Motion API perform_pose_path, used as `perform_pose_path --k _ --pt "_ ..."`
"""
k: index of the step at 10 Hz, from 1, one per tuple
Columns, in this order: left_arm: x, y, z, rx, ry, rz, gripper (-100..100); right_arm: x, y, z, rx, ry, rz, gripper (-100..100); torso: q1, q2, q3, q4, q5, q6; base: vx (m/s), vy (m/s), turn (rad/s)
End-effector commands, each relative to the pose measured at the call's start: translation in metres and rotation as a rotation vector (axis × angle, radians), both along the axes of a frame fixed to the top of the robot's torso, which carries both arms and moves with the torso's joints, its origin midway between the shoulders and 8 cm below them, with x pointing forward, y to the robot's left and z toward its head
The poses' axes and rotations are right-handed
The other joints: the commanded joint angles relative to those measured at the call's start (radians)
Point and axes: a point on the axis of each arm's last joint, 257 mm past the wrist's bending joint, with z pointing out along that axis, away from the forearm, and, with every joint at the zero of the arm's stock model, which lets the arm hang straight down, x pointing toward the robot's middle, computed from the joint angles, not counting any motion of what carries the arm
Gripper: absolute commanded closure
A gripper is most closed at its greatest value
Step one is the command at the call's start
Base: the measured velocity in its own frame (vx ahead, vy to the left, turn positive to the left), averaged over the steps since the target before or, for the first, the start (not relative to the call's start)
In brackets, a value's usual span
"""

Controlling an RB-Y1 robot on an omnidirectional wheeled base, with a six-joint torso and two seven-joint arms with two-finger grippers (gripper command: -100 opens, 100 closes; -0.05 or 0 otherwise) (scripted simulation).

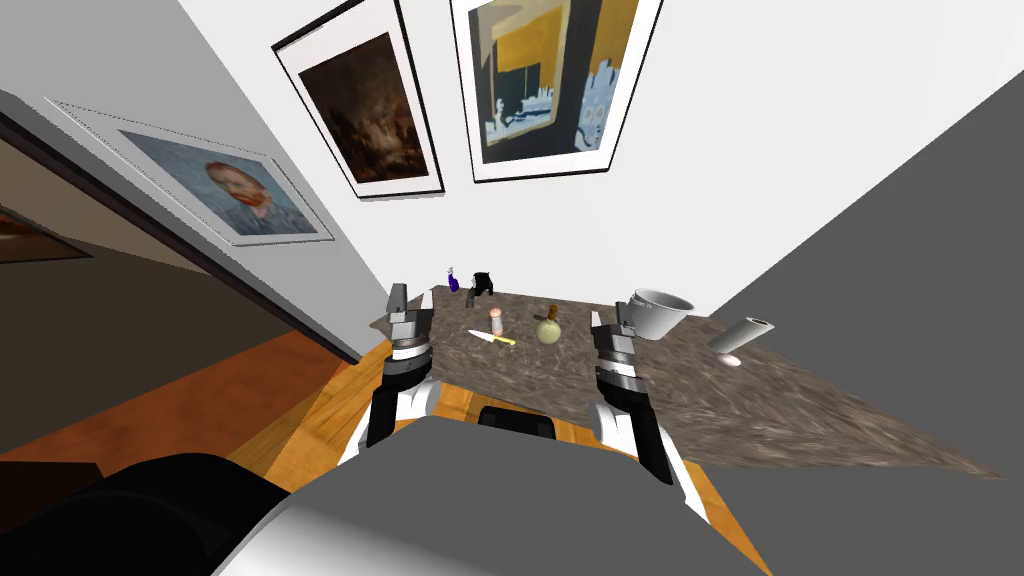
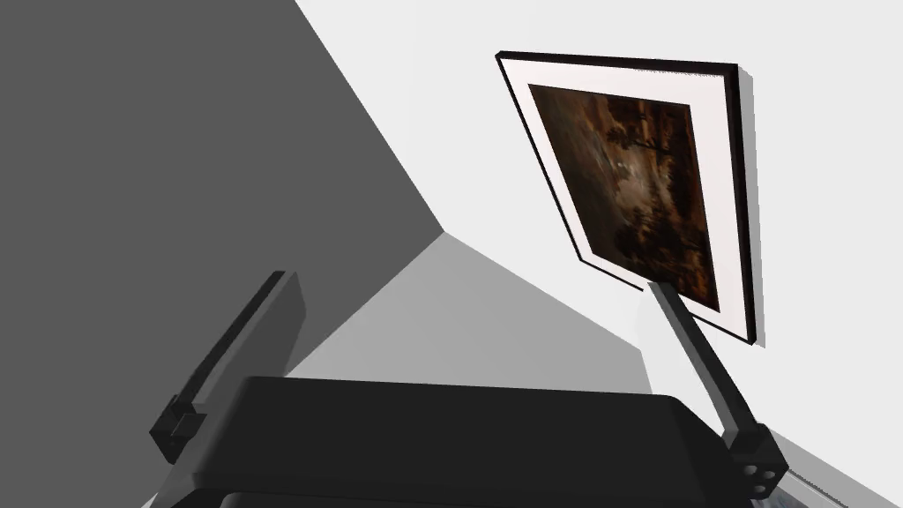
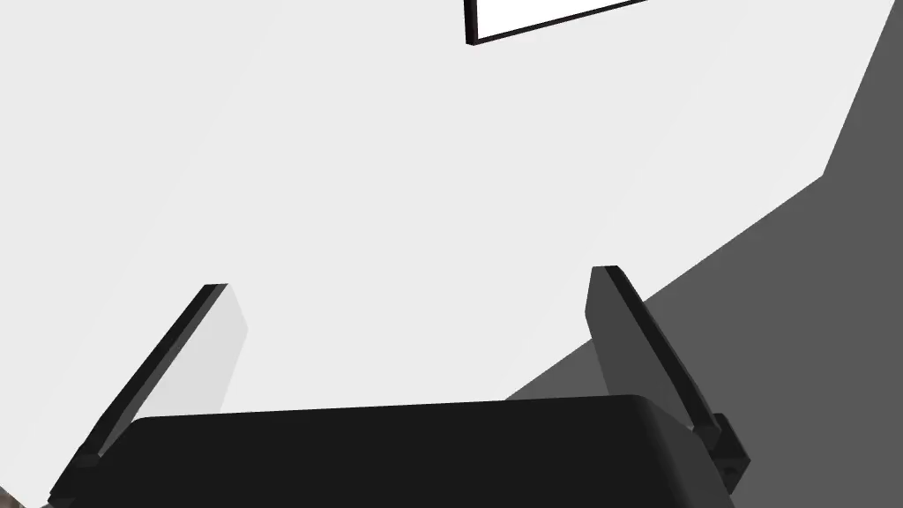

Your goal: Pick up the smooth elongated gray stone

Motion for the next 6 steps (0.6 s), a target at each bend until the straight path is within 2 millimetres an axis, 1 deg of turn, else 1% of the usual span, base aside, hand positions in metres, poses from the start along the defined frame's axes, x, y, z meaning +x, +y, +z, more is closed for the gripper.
perform_pose_path --k 1,3,4,5,6 --pt "0.000 0.000 0.000 0.000 0.000 0.000 0 0.001 0.001 -0.003 -0.045 0.010 0.006 -100 0.000 0.000 0.000 0.000 0.000 0.000 -0.038 -0.018 -0.024" --pt "0.000 0.000 0.000 0.000 0.000 0.000 0 0.002 0.001 -0.010 -0.127 0.030 0.011 -100 -0.003 0.004 0.002 0.001 -0.001 0.000 -0.091 -0.053 -0.028" --pt "0.000 0.000 0.000 0.000 0.000 0.000 0 0.003 0.000 -0.014 -0.172 0.041 0.011 -100 -0.004 0.007 0.004 0.001 -0.001 0.000 -0.169 -0.094 -0.033" --pt "0.000 0.000 0.000 0.000 0.000 0.000 0 0.003 0.000 -0.014 -0.181 0.042 0.015 -100 -0.007 0.010 0.006 0.002 -0.001 0.000 -0.146 -0.067 -0.003" --pt "0.000 0.000 0.000 0.000 0.000 0.000 0 0.005 0.000 -0.019 -0.237 0.055 0.017 -100 -0.005 0.010 0.006 0.002 -0.001 0.000 -0.115 -0.054 -0.019"
